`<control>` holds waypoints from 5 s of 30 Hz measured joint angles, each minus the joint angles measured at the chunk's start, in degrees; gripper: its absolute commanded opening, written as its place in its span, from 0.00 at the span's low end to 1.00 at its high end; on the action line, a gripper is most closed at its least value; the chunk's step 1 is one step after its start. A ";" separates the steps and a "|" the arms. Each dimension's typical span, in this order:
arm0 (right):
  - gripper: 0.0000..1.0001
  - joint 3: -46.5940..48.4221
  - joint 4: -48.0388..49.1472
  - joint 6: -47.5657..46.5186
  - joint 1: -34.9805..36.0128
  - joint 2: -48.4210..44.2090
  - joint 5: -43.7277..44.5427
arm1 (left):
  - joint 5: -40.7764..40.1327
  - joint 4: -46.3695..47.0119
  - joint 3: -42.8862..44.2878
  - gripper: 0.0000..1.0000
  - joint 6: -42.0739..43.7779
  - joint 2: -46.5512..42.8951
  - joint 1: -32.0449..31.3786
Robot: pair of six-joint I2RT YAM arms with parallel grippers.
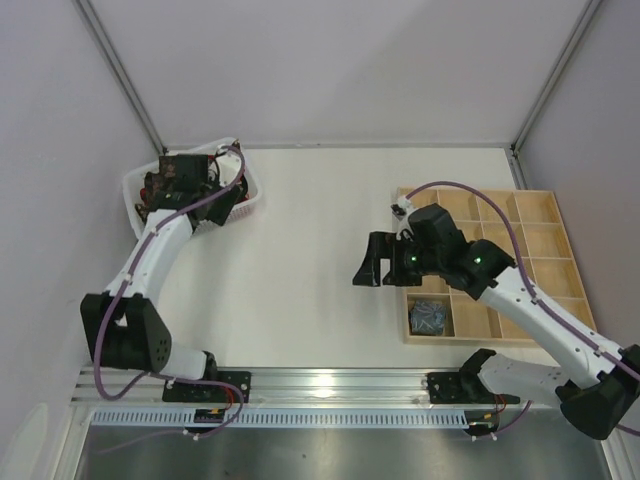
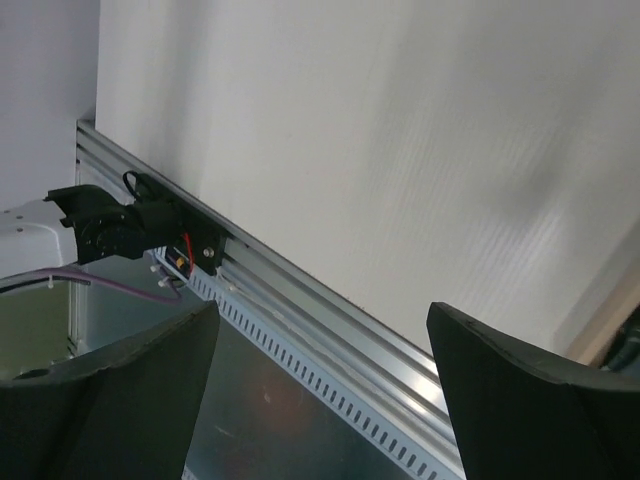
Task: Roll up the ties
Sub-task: Grab a tie with the left arm, then move the tie to the center of the board
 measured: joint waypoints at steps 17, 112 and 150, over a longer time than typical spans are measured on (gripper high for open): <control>0.92 -0.50 -3.56 -6.10 -18.56 -0.63 -10.08 | -7.41 -0.70 5.90 0.69 4.26 12.74 -0.07; 0.91 8.44 -3.37 -6.25 -14.43 7.13 -10.47 | 4.24 24.72 32.72 0.00 -35.04 -35.76 -13.62; 0.91 3.58 -2.12 -3.52 -22.91 9.70 -8.07 | 14.40 27.85 61.94 1.00 -47.47 63.30 -17.20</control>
